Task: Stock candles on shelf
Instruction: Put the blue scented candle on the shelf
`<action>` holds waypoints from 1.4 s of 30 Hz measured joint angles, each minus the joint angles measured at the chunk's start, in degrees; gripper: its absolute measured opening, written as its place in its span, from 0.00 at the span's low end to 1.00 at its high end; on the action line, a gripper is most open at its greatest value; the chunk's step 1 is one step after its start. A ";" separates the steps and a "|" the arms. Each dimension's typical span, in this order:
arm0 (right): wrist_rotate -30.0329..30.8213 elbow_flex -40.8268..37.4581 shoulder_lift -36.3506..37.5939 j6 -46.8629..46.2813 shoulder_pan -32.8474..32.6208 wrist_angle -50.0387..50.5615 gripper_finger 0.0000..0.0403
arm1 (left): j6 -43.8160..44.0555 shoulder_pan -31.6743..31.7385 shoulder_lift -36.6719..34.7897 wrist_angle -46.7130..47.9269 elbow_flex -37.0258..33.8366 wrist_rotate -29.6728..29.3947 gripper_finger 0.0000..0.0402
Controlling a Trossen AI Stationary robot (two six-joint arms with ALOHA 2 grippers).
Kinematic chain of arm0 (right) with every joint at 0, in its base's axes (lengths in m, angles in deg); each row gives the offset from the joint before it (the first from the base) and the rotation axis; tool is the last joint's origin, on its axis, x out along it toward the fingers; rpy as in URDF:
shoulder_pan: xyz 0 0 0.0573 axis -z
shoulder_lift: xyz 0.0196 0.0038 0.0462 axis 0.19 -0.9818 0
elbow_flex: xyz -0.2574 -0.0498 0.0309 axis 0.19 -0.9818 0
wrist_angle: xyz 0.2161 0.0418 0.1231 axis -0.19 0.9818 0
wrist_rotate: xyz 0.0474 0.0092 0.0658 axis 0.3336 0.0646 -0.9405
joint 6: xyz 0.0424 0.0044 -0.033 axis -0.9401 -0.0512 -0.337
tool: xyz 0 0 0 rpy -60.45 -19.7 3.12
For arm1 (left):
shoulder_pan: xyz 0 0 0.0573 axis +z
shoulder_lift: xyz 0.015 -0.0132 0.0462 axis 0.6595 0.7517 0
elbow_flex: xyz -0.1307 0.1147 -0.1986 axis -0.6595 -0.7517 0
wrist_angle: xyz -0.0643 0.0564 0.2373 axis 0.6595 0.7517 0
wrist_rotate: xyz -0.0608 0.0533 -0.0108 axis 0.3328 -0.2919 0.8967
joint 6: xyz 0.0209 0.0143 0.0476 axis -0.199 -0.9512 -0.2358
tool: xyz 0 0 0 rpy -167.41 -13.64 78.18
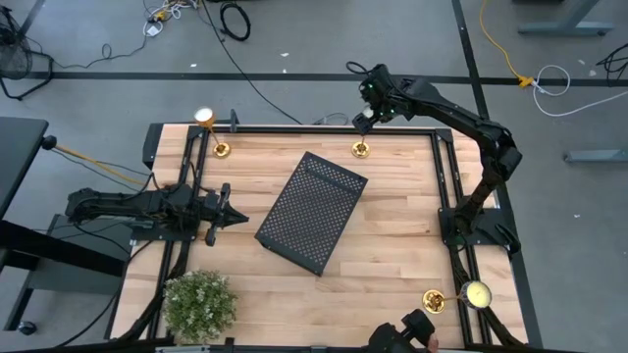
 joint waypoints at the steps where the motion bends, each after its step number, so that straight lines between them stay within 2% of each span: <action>1: -0.10 0.00 0.00 -0.05 0.00 0.00 0.97 | 0.00 -0.01 0.01 0.00 0.02 0.00 0.04; 23: -0.10 0.00 0.00 0.07 0.02 0.02 0.88 | 0.00 0.00 0.00 0.01 0.00 0.00 0.03; 36: -0.09 0.00 0.00 -0.01 0.02 0.00 0.78 | 0.00 -0.01 0.02 0.02 0.00 0.00 0.03; 42: -0.07 0.00 0.00 -0.12 0.02 0.00 0.77 | 0.00 -0.01 0.01 0.00 0.00 0.00 0.03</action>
